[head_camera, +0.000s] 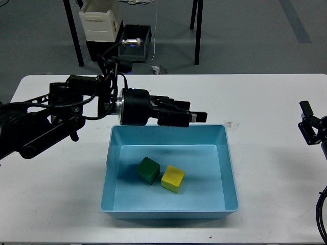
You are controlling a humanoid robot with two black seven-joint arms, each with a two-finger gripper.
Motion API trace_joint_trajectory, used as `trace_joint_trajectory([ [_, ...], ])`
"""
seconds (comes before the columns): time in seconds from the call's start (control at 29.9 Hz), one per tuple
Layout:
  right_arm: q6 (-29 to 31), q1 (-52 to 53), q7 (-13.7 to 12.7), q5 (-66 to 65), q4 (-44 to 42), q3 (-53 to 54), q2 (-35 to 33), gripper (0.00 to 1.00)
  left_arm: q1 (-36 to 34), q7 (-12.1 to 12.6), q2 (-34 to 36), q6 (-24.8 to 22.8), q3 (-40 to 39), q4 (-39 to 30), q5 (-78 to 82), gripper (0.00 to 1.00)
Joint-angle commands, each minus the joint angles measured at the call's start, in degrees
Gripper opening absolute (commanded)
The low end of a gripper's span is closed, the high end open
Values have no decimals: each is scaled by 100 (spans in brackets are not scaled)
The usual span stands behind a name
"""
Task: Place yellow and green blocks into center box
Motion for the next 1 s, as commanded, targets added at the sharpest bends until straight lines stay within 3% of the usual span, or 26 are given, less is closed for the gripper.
trace_joint_trajectory([
  [0.0,120,7,-252,1258,-7,11,224,100,1042,0,-36,281,-809,-32,-1566,100],
  [0.2,481,-124,-560,2770,-7,64,399,100,2203,0,-45,212,-1031,-146,-5266,100],
  [0.5,516,-766,-569,3071,11,134,988,100,3346,0,-334,352,-1084,-577,-8380,100],
  [0.97,516,-1021,-542,3106,11,134,1130,100,4059,110,-388,326,-1040,-735,-9789,100],
])
